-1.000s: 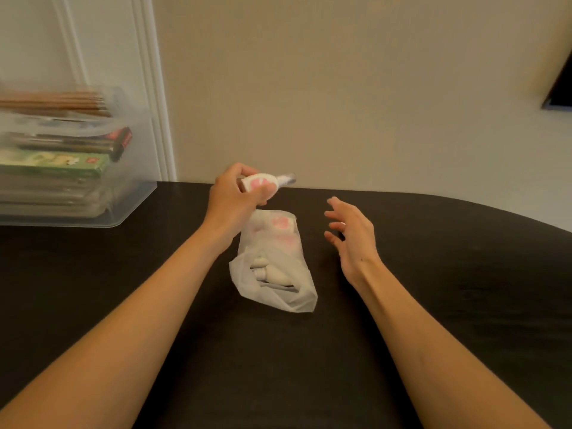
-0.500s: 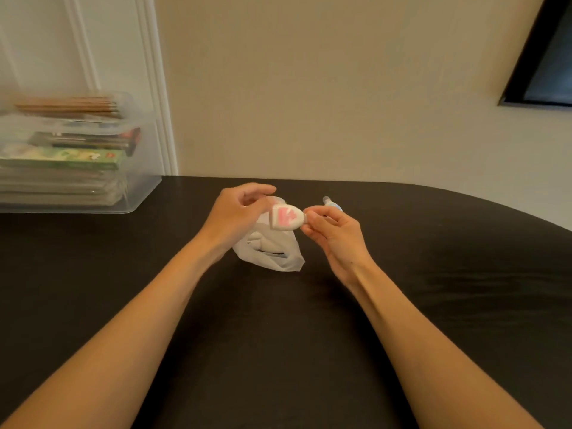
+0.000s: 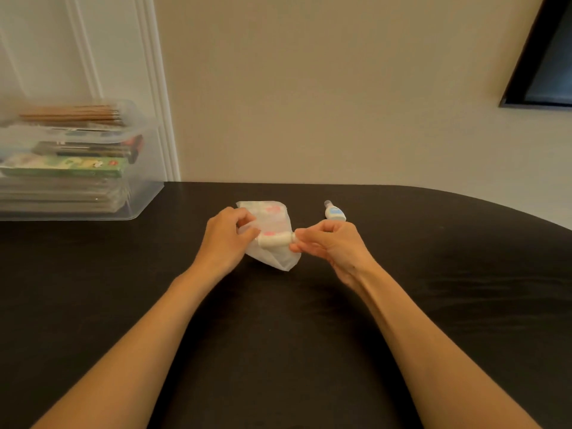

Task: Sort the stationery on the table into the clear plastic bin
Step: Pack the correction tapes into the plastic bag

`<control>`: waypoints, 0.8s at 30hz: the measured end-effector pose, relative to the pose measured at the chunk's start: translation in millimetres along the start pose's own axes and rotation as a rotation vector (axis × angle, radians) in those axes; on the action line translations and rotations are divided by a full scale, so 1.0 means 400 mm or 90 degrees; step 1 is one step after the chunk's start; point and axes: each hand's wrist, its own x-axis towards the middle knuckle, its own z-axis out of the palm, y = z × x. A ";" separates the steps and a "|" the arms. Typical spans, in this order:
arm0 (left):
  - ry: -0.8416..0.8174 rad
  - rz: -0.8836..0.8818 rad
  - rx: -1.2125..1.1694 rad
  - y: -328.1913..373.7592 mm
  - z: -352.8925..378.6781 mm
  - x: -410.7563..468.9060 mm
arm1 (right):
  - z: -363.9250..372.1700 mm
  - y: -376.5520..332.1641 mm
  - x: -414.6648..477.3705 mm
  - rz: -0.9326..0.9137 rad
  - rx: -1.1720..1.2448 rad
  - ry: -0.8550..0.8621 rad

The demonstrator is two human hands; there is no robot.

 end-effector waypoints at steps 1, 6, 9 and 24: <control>0.011 0.017 0.023 0.001 0.006 0.001 | 0.005 0.004 0.002 -0.014 -0.022 0.033; 0.051 0.036 -0.001 0.005 0.025 0.004 | 0.058 0.012 -0.008 -0.080 -0.153 0.114; 0.063 0.106 -0.012 0.010 0.021 0.001 | 0.092 0.018 -0.008 -0.091 -0.214 0.105; 0.044 0.115 0.087 -0.033 0.037 -0.002 | 0.125 0.057 0.034 -0.251 -0.646 0.169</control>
